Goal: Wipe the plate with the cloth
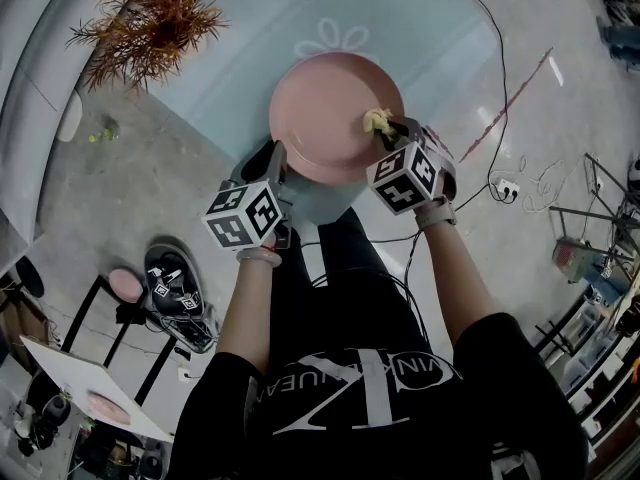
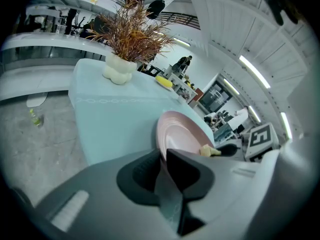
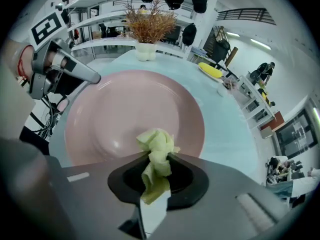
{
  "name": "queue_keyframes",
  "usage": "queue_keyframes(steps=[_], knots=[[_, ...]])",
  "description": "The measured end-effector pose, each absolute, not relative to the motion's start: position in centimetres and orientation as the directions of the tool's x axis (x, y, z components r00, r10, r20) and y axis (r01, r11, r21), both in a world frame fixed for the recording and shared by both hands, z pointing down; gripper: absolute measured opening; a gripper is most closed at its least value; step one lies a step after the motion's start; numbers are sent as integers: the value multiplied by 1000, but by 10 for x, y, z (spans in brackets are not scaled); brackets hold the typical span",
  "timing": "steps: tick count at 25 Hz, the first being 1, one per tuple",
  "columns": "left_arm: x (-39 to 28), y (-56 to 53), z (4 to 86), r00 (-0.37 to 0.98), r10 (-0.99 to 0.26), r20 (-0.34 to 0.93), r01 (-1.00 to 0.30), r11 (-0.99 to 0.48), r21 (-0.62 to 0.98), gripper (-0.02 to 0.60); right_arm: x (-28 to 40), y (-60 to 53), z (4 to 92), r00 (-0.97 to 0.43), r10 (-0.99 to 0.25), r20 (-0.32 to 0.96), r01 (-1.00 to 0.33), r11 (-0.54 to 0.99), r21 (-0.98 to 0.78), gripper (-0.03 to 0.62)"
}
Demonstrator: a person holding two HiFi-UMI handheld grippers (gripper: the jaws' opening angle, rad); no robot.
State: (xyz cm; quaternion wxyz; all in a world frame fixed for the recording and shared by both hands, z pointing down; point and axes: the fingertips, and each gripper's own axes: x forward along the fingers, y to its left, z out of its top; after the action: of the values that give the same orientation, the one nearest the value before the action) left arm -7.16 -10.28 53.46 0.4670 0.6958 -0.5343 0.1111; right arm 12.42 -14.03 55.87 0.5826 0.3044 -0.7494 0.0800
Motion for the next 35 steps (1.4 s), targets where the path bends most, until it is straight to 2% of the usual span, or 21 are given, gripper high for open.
queue_keyframes(steps=[14,35], knots=[[-73,-104,536,433,-617,657,-840,-11,543,0,94,-85,562,-184,-194,964,-562,825,59,71],[-72,-103,534,450,-609,653,-812,25,582,0,25,-62,561,-280,-112,953,-421,907,-18,72]])
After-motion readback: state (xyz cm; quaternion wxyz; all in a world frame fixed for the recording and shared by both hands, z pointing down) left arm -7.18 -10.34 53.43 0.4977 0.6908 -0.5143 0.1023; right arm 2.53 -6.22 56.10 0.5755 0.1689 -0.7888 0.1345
